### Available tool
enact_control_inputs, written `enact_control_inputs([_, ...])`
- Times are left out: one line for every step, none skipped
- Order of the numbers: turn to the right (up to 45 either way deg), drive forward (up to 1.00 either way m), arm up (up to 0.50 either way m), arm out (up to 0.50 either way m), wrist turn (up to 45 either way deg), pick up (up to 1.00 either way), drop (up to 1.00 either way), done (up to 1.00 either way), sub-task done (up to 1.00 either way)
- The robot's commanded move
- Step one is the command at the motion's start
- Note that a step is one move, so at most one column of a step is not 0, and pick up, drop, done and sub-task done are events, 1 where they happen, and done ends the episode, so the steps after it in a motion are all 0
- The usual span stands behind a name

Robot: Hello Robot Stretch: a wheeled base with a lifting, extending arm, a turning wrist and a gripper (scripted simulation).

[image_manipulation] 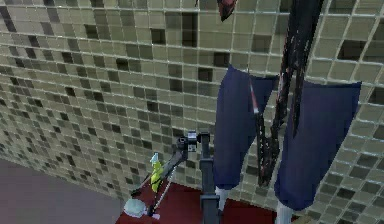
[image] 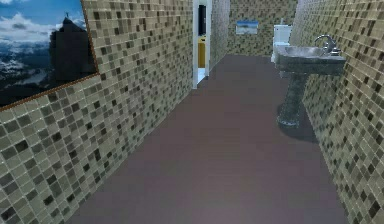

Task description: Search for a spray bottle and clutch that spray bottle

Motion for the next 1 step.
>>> enact_control_inputs([0.0,0.00,0.00,0.00,45.0,0.00,0.00,0.00,0.00])
